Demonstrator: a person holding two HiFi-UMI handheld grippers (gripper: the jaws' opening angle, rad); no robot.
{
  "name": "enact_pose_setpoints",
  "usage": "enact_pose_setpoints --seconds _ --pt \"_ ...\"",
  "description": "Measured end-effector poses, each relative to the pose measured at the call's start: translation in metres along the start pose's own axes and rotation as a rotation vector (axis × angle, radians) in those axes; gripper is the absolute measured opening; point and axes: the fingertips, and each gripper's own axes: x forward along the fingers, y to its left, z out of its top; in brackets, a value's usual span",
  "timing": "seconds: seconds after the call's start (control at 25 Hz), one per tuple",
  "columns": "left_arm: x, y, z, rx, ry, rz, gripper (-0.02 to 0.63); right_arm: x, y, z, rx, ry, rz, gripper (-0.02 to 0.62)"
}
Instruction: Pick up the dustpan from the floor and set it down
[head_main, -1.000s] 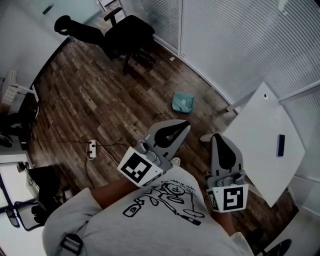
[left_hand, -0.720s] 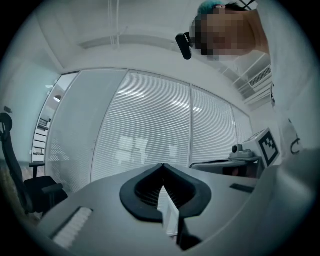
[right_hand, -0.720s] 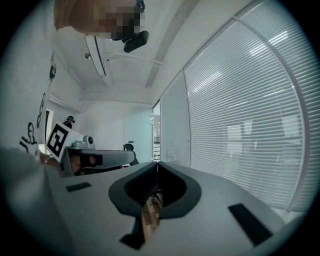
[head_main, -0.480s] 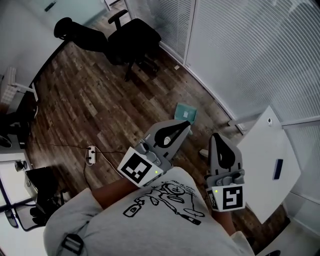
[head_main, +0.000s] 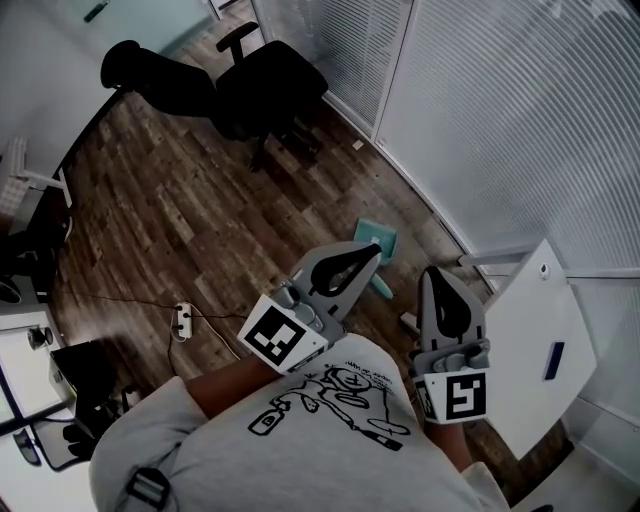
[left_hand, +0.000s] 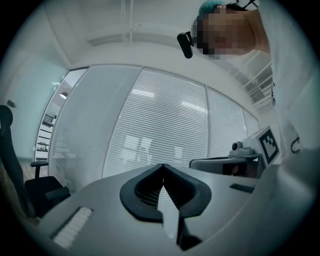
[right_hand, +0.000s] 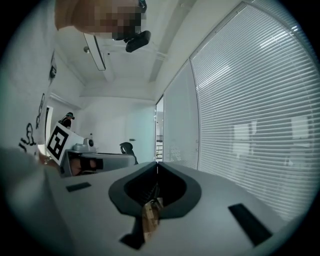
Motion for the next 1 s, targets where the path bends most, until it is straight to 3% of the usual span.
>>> enact_pose_setpoints --seconds 0.28,1.0 --pt "0.002 0.017 -0.002 0.009 0.008 -0.004 0.002 0.017 0.000 -0.005 0.011 -0.007 -0.006 0.006" --pt "0.043 -0.029 -0.003 -0.006 -0.009 0.013 0.002 -0.028 -0.054 -0.003 0.003 0.001 -0.019 0.006"
